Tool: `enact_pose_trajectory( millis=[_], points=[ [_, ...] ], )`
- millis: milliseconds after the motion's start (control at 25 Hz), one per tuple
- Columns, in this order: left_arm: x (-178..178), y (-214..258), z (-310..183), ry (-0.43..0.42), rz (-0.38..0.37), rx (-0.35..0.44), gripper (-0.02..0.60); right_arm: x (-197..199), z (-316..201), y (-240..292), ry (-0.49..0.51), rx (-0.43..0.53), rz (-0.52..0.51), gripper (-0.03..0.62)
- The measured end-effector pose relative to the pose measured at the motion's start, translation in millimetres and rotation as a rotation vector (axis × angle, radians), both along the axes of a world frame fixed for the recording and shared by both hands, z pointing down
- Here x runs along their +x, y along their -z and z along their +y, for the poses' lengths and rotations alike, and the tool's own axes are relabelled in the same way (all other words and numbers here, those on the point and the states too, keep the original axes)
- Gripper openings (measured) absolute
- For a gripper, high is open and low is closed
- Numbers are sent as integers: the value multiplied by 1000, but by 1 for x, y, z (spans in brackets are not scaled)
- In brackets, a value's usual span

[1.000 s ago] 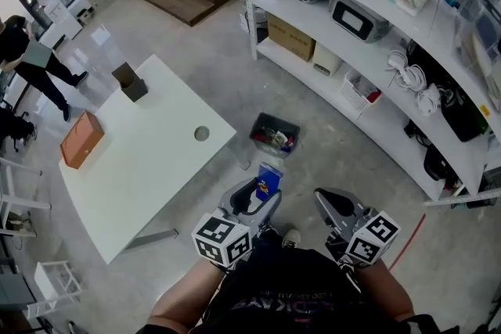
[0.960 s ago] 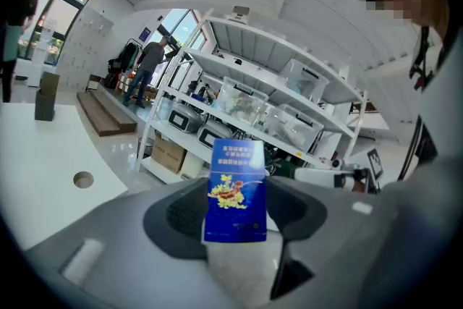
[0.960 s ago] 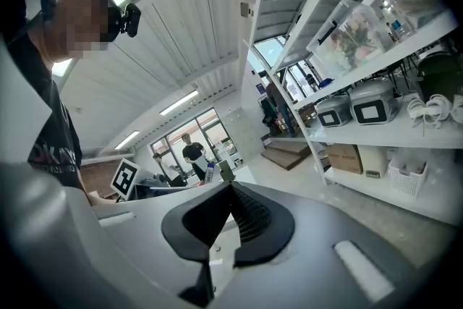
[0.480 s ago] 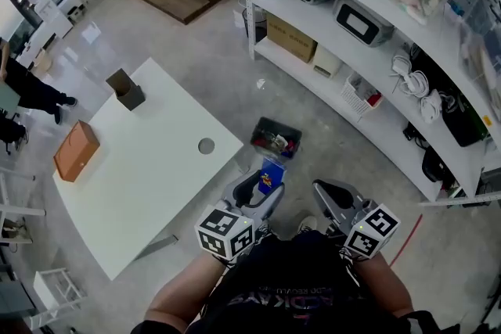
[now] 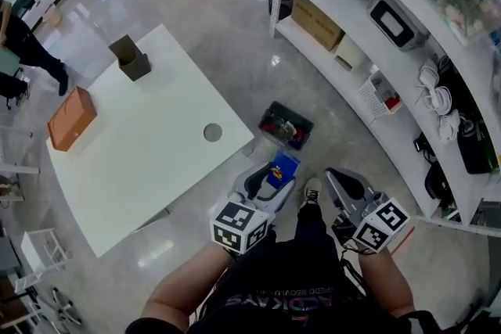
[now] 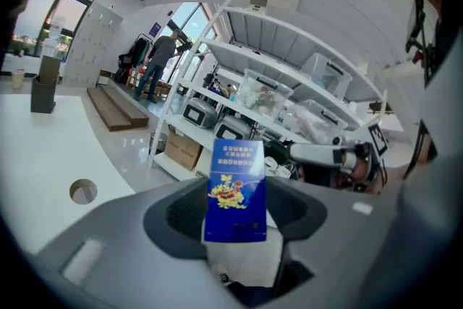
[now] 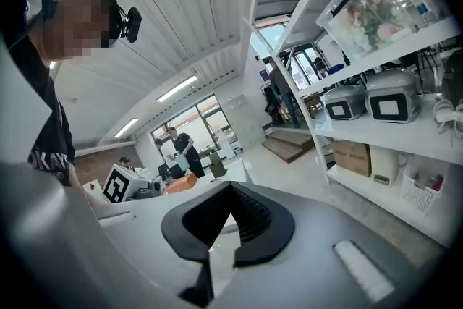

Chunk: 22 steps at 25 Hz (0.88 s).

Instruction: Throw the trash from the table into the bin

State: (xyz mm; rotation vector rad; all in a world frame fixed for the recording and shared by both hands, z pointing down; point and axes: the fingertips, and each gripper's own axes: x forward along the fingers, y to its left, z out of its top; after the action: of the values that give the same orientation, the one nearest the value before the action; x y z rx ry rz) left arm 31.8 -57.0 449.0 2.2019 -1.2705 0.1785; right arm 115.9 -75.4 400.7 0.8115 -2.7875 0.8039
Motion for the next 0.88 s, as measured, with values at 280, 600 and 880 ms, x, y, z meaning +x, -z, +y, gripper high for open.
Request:
enact_pose_trajectory(
  millis=[280,600,880],
  points=[
    [21,-56,-50,72,-24,-109,245,9,-57,-45,100,-20,14,0],
    [57,-161,-154,147,-58,-194,245,45,-135,-142,191,-24,68,0],
    [70,-280,-212,180,-136,-263,245,70,-172,-244,231,-90,93,0]
  ],
)
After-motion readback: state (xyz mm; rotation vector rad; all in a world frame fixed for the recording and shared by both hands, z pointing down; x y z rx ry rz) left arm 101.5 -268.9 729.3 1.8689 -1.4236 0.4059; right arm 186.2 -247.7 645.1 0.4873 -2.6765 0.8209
